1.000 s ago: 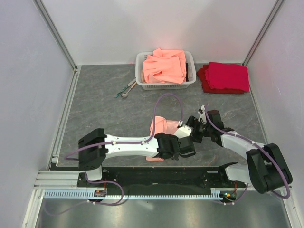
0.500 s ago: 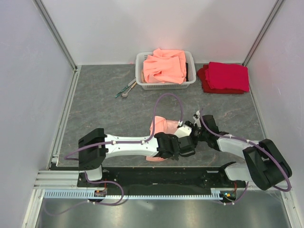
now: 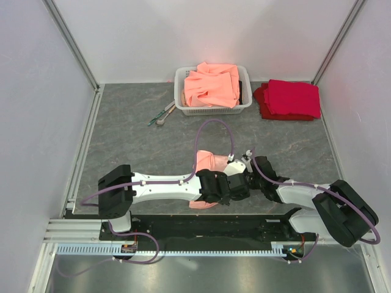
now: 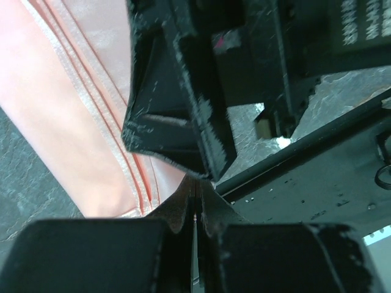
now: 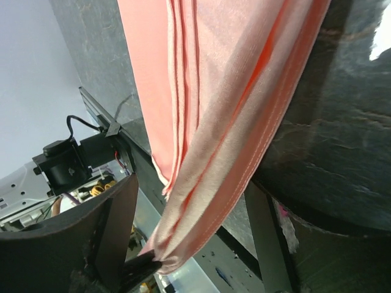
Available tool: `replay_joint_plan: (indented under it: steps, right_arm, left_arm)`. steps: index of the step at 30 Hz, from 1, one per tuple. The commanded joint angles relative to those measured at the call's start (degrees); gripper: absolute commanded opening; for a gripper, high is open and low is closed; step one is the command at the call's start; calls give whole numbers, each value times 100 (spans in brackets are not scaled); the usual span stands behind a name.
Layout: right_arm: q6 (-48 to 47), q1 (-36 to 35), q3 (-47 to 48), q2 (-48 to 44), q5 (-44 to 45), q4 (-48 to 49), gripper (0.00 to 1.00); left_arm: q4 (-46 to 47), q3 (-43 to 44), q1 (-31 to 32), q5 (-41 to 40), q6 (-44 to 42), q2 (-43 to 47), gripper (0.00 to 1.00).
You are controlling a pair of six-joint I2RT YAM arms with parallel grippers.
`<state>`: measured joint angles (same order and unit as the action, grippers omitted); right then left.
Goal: Fold the napkin into a case and place the utensils inside
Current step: Pick up the 2/3-rectangle-folded napkin at the center of the board.
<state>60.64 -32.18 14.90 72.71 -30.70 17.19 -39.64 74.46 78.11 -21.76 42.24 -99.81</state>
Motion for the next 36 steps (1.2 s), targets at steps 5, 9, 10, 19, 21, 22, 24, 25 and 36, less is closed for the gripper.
replay_joint_plan:
  steps: [5, 9, 10, 19, 21, 22, 24, 25, 36]
  right_arm:
    - [343, -209, -329, 271, 362, 276, 74]
    - [387, -201, -321, 191, 433, 337, 70]
    - [413, -209, -312, 174, 433, 338, 67]
    - [896, -209, -250, 182, 468, 250, 45]
    - [967, -209, -268, 209, 451, 294, 41]
    - [1011, -218, -250, 217, 433, 276, 38]
    - [1063, -218, -224, 218, 389, 259, 31]
    - [1081, -227, -189, 209, 380, 241, 29]
    - [1705, -297, -57, -221, 407, -5, 5]
  left_arm:
    - [387, -230, -23, 198, 39, 146, 2]
    - [439, -282, -23, 268, 4, 155, 4]
    - [448, -300, -23, 277, -31, 146, 7]
    - [685, -432, -15, 427, -128, 23, 43]
    - [677, -414, -23, 383, -128, -21, 46]
    - [677, -397, -15, 365, -137, -56, 48]
    - [668, -362, -23, 269, -181, -91, 57]
    - [659, -344, -15, 243, -207, -135, 59]
    - [448, -159, 3, -126, -304, -478, 73]
